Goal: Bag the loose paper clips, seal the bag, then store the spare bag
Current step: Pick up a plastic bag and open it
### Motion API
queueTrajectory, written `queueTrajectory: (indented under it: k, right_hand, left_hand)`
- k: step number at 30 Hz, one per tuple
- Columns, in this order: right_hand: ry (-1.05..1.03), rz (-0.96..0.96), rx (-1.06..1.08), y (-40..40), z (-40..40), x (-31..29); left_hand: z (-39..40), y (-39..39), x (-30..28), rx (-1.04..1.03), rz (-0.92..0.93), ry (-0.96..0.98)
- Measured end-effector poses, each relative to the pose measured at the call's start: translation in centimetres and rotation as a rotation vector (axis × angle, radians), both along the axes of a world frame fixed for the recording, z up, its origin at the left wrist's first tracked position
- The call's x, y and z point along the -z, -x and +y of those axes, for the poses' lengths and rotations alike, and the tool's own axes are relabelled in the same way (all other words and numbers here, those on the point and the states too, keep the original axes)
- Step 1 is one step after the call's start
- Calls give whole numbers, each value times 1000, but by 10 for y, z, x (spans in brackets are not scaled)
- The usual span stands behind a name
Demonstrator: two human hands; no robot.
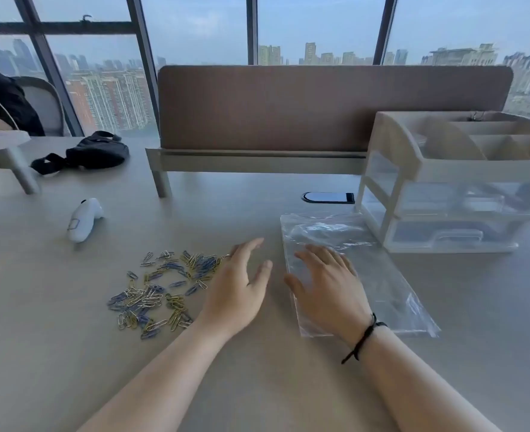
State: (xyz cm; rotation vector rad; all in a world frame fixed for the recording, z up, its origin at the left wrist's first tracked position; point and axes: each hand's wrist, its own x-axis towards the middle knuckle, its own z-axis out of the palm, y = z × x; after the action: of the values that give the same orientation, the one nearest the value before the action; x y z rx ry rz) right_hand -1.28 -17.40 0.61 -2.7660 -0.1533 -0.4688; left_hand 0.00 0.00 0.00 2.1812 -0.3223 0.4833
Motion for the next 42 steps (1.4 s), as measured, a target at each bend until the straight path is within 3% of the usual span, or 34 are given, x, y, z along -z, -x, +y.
queueTrajectory:
  k: [5, 12, 24, 30, 42]
  right_hand:
    - [109, 29, 105, -8, -6, 8]
    - [64, 109, 159, -14, -13, 11]
    - [37, 19, 241, -11, -15, 6]
    - [-32, 187, 188, -16, -20, 12]
    - [-129, -69, 275, -15, -26, 9]
  left_hand:
    - [1, -4, 6, 5, -23, -22]
    - [1, 0, 4, 7, -26, -78]
    - [1, 12, 0, 27, 8, -69]
    - [0, 14, 2, 39, 28, -57]
    - [0, 14, 0, 69, 56, -33]
